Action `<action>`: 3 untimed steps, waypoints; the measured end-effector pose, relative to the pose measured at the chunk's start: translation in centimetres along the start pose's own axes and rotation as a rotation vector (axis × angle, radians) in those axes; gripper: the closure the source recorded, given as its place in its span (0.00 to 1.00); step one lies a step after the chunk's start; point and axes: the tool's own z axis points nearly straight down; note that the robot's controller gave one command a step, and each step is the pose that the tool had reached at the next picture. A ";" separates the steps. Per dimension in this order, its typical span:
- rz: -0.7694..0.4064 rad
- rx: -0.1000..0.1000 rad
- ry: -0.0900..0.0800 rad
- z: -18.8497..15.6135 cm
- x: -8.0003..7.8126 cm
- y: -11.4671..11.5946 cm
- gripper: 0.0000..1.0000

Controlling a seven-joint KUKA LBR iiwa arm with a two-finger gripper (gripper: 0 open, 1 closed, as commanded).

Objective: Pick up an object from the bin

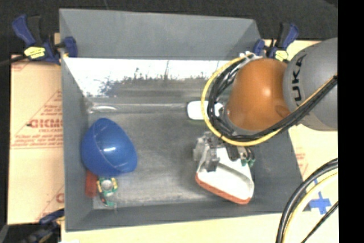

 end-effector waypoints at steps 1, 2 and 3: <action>-0.053 0.001 -0.007 1.6 -1.5 -1.9 1.00; -0.054 0.001 -0.007 1.6 -1.5 -1.9 1.00; -0.128 0.002 -0.013 7.9 1.4 -0.6 1.00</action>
Offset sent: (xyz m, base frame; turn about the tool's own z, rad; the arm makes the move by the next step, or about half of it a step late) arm 0.0170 -0.0128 -0.0128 -0.0669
